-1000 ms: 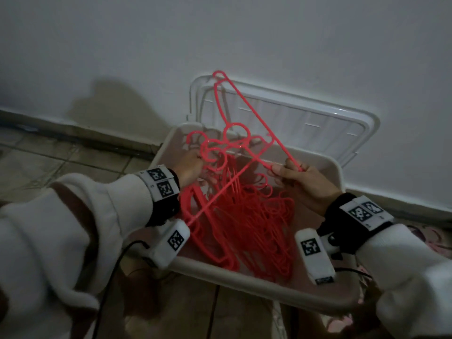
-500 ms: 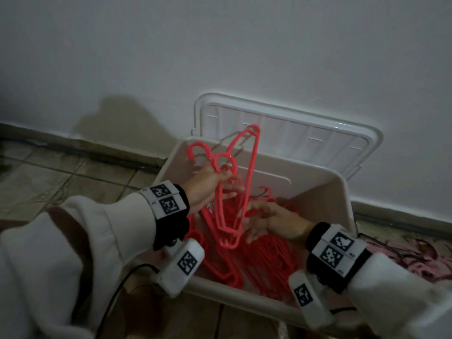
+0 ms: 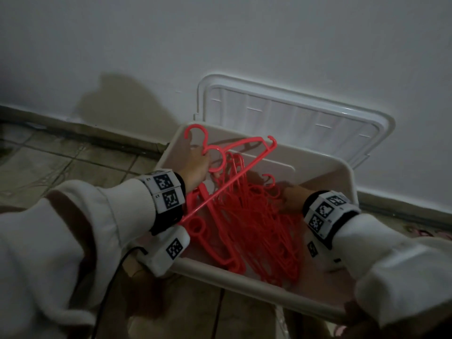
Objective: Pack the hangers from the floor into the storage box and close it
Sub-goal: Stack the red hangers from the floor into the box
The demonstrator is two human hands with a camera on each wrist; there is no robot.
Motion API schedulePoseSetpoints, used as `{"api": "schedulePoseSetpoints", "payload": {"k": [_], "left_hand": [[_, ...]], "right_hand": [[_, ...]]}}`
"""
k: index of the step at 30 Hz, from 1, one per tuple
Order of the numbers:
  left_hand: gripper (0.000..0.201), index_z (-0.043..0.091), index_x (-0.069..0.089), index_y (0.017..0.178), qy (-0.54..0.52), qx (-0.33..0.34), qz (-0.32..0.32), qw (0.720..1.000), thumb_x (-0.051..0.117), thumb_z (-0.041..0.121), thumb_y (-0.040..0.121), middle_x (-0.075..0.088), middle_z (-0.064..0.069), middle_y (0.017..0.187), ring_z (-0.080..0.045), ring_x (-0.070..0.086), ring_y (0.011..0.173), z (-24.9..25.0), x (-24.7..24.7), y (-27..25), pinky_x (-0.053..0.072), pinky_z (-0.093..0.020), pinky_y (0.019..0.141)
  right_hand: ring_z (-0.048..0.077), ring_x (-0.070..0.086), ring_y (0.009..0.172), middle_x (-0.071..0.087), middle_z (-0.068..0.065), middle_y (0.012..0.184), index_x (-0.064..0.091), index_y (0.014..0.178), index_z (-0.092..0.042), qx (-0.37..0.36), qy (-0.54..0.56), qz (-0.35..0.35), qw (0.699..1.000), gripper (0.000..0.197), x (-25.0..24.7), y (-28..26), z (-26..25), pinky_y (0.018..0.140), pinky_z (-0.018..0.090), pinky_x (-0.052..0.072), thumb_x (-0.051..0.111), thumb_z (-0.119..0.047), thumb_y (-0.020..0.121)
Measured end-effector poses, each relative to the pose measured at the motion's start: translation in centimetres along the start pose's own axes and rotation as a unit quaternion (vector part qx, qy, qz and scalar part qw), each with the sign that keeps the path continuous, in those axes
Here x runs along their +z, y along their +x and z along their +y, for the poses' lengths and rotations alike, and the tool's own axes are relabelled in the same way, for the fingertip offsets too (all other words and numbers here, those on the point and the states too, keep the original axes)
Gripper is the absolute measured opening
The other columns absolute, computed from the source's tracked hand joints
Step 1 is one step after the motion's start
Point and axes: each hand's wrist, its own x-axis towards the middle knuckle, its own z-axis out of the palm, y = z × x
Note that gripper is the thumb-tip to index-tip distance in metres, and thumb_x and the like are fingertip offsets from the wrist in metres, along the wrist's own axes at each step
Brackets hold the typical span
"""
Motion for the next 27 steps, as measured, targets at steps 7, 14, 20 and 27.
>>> {"api": "schedulePoseSetpoints", "payload": {"k": [7, 14, 20, 27], "left_hand": [[0.007, 0.022, 0.043, 0.079, 0.004, 0.002, 0.035, 0.999, 0.044, 0.018, 0.073, 0.061, -0.024, 0.071, -0.023, 0.044, 0.04, 0.1, 0.3, 0.7, 0.036, -0.027, 0.042], [0.028, 0.004, 0.056, 0.099, 0.0, -0.03, -0.019, 0.999, 0.04, 0.022, 0.084, 0.056, -0.029, 0.119, -0.049, 0.055, 0.085, 0.4, 1.2, 0.7, 0.045, -0.052, 0.079], [0.032, 0.014, 0.042, 0.06, -0.006, 0.005, -0.009, 1.0, 0.036, 0.007, 0.091, 0.055, -0.018, 0.068, -0.004, 0.035, 0.028, 0.7, 1.1, 0.5, 0.027, -0.014, 0.033], [0.016, 0.006, 0.046, 0.077, -0.022, 0.023, 0.015, 0.999, 0.037, 0.003, 0.089, 0.054, -0.016, 0.067, -0.007, 0.048, 0.039, 1.6, 0.7, 0.0, 0.038, -0.015, 0.037]], "right_hand": [[0.027, 0.043, 0.128, 0.041, 0.008, 0.142, 0.034, 0.139, -0.02, 0.062, -0.054, 0.07, 0.994, 0.055, 1.2, 2.3, -0.4, 0.101, 0.044, 0.037, 0.043, -0.046, 0.092], [0.026, 0.058, 0.108, 0.06, 0.009, 0.123, 0.061, 0.115, -0.017, -0.053, -0.104, -0.111, 0.987, 0.028, 3.5, 3.6, -0.5, 0.089, 0.03, 0.046, 0.053, -0.026, 0.09], [0.027, 0.057, 0.111, 0.06, 0.012, 0.121, 0.06, 0.117, -0.01, -0.075, -0.088, 0.045, 0.992, 0.031, -0.1, 1.6, -0.7, 0.091, 0.031, 0.043, 0.044, -0.026, 0.095], [0.028, 0.058, 0.107, 0.063, 0.009, 0.115, 0.061, 0.114, -0.023, -0.061, -0.061, 0.176, 0.981, 0.031, -2.2, -2.0, 0.9, 0.081, 0.035, 0.046, 0.039, -0.035, 0.096]]}}
